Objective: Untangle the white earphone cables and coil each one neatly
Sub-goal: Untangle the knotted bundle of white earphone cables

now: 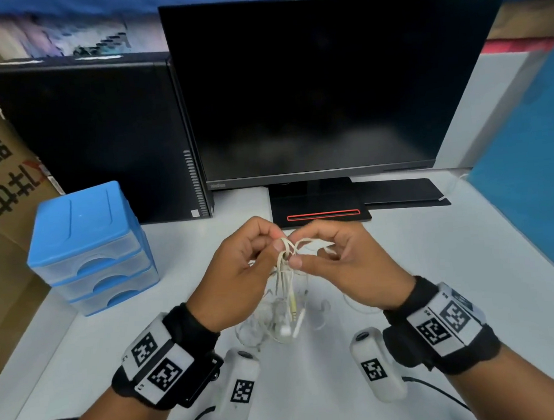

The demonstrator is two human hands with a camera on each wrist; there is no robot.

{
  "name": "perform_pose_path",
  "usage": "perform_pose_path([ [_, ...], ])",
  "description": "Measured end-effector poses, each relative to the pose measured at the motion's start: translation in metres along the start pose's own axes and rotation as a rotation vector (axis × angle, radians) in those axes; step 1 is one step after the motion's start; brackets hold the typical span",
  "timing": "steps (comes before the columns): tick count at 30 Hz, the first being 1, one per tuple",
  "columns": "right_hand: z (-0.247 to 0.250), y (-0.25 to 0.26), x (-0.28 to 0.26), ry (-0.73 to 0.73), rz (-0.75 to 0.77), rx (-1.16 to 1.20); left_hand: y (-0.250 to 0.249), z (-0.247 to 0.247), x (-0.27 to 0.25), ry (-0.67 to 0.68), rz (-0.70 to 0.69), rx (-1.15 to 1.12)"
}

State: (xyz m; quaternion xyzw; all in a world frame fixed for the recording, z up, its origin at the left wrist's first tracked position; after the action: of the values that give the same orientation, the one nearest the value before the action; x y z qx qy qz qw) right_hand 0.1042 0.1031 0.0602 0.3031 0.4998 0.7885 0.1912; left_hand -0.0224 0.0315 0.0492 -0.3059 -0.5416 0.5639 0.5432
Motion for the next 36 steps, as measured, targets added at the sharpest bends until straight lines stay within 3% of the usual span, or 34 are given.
perform_pose_path([
  [3,0.006,0.000,0.002,-0.045,-0.011,0.081,-0.001,0.008,0.001,-0.045,-0.019,-0.032],
  [7,0.011,-0.003,0.004,-0.038,-0.062,0.111,-0.002,0.012,0.005,-0.046,0.017,-0.258],
  [15,0.015,-0.003,0.002,-0.098,-0.185,0.312,0.017,0.003,0.001,0.018,0.240,-0.432],
  [20,0.018,0.003,0.001,-0.094,-0.148,0.364,0.019,-0.014,-0.004,0.110,0.357,-0.622],
  [24,0.025,0.005,0.002,-0.177,-0.109,0.291,0.024,-0.016,-0.006,0.146,0.412,-0.596],
  [28,0.039,0.011,0.002,-0.314,-0.041,0.268,0.029,-0.013,-0.005,0.152,0.374,-0.366],
  [30,0.043,0.013,0.000,-0.365,-0.016,0.266,0.030,-0.011,-0.003,0.119,0.353,-0.356],
  [36,0.040,0.003,0.002,-0.329,-0.123,0.454,0.026,-0.002,0.001,0.053,0.314,-0.472],
])
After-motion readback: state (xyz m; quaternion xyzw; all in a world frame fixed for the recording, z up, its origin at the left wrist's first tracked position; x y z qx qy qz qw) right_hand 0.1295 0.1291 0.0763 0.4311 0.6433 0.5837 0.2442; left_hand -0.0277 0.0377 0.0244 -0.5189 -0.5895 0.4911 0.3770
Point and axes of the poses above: each hand's wrist, its own x-axis towards the middle knuckle, its own z-axis out of the back of the hand, y = z × x, the point moved 7 cm from there along x, towards the middle knuckle, and after that the axes turned 4 degrees about z, right-handed, at the moved point
